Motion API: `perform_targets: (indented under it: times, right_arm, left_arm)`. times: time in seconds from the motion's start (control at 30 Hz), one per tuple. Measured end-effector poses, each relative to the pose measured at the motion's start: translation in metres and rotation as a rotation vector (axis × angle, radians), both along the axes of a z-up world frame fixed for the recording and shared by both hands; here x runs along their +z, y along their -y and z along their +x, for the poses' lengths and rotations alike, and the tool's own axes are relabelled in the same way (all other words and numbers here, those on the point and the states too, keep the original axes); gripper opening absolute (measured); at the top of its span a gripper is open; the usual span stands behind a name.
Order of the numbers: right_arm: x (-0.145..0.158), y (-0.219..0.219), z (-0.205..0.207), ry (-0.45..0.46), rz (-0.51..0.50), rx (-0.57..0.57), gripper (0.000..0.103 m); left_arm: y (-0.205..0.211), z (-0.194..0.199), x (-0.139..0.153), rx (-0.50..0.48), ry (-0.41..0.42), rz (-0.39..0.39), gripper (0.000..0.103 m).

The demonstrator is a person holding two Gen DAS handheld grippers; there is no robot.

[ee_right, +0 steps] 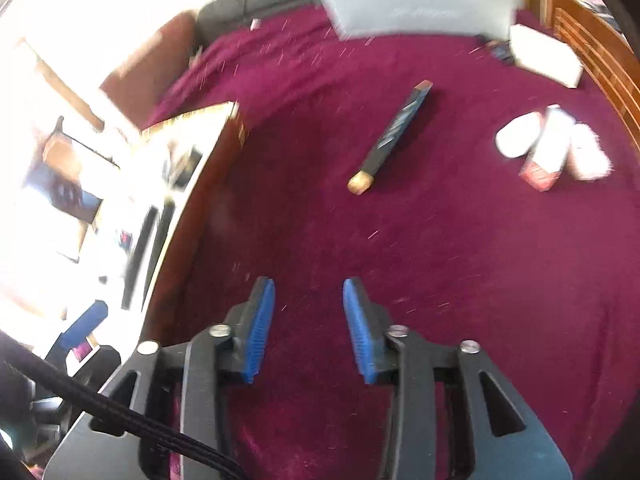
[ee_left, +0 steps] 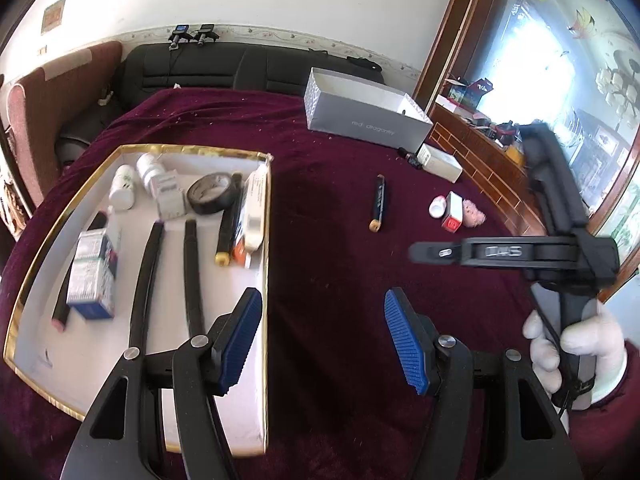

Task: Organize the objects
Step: 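Withdraw both tools from the tray toward the remaining table items, then grasp the beige-capped black marker on the cloth with the left tool, then grasp the pink plush toy with the right tool while the left tool holds the marker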

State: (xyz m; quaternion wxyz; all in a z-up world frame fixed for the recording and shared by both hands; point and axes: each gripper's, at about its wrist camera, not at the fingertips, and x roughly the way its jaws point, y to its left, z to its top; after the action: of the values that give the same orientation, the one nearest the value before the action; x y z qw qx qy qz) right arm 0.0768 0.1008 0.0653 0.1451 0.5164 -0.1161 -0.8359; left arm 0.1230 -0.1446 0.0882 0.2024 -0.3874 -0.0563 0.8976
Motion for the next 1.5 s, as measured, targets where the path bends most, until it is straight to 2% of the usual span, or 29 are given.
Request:
perform_targets:
  times: [0.1, 0.13, 0.2, 0.23, 0.27, 0.33, 0.37, 0.43, 0.5, 0.63, 0.73, 0.87, 0.97, 1.03, 1.1, 1.17, 1.3, 1.4, 1.5]
  right_arm:
    - [0.021, -0.028, 0.009, -0.122, -0.002, -0.102, 0.039]
    - [0.03, -0.038, 0.015, -0.19, 0.01, -0.145, 0.041]
    - [0.042, -0.048, 0.016, -0.323, 0.064, -0.228, 0.066]
    - [0.05, -0.058, 0.026, -0.397, 0.096, -0.29, 0.09]
    - [0.054, -0.068, 0.034, -0.45, 0.099, -0.344, 0.103]
    - [0.051, -0.095, 0.04, -0.528, 0.021, -0.447, 0.103]
    - [0.046, -0.108, 0.036, -0.506, -0.013, -0.486, 0.103]
    - [0.026, -0.135, 0.017, -0.386, -0.075, -0.557, 0.103]
    - [0.006, -0.152, 0.001, -0.324, -0.109, -0.6, 0.103]
    - [-0.018, -0.168, -0.019, -0.297, -0.024, -0.646, 0.103]
    - [-0.031, -0.172, -0.019, -0.319, -0.05, -0.658, 0.103]
    - [-0.03, -0.18, -0.013, -0.338, -0.069, -0.636, 0.103]
    - [-0.027, -0.181, -0.01, -0.363, -0.074, -0.64, 0.103]
    - [-0.026, -0.181, -0.009, -0.363, -0.074, -0.639, 0.103]
    - [-0.027, -0.183, -0.01, -0.357, -0.085, -0.64, 0.103]
    - [-0.028, -0.185, -0.011, -0.348, -0.088, -0.643, 0.103]
    - [-0.031, -0.187, -0.012, -0.333, -0.087, -0.654, 0.103]
    - [-0.034, -0.189, -0.012, -0.322, -0.087, -0.661, 0.103]
    - [-0.036, -0.191, -0.012, -0.311, -0.087, -0.669, 0.103]
  left_arm:
    - [-0.012, -0.021, 0.007, -0.019, 0.005, -0.011, 0.058]
    - [-0.018, -0.029, 0.008, -0.029, 0.014, -0.014, 0.059]
    - [-0.036, -0.051, 0.005, -0.054, 0.049, -0.032, 0.061]
    - [-0.046, -0.062, 0.001, -0.066, 0.074, -0.038, 0.061]
    - [-0.054, -0.07, -0.002, -0.076, 0.089, -0.039, 0.06]
    - [-0.074, -0.087, -0.01, -0.099, 0.12, -0.046, 0.06]
    - [-0.085, -0.096, -0.016, -0.106, 0.135, -0.055, 0.06]
    - [-0.107, -0.11, -0.025, -0.143, 0.153, -0.061, 0.06]
    - [-0.13, -0.121, -0.033, -0.152, 0.125, -0.128, 0.06]
    - [-0.169, -0.141, -0.046, -0.178, 0.069, -0.234, 0.06]
    - [-0.19, -0.155, -0.051, -0.206, 0.026, -0.281, 0.06]
    - [-0.219, -0.174, -0.062, -0.217, -0.011, -0.368, 0.06]
    - [-0.229, -0.186, -0.071, -0.196, 0.008, -0.373, 0.06]
    - [-0.229, -0.191, -0.08, -0.189, 0.049, -0.363, 0.061]
    - [-0.221, -0.19, -0.08, -0.178, 0.054, -0.323, 0.053]
    - [-0.214, -0.185, -0.077, -0.17, 0.058, -0.298, 0.012]
    - [-0.193, -0.169, -0.072, -0.147, 0.079, -0.262, 0.011]
    - [-0.168, -0.147, -0.067, -0.144, 0.115, -0.212, 0.011]
    - [-0.148, -0.123, -0.062, -0.13, 0.117, -0.19, 0.011]
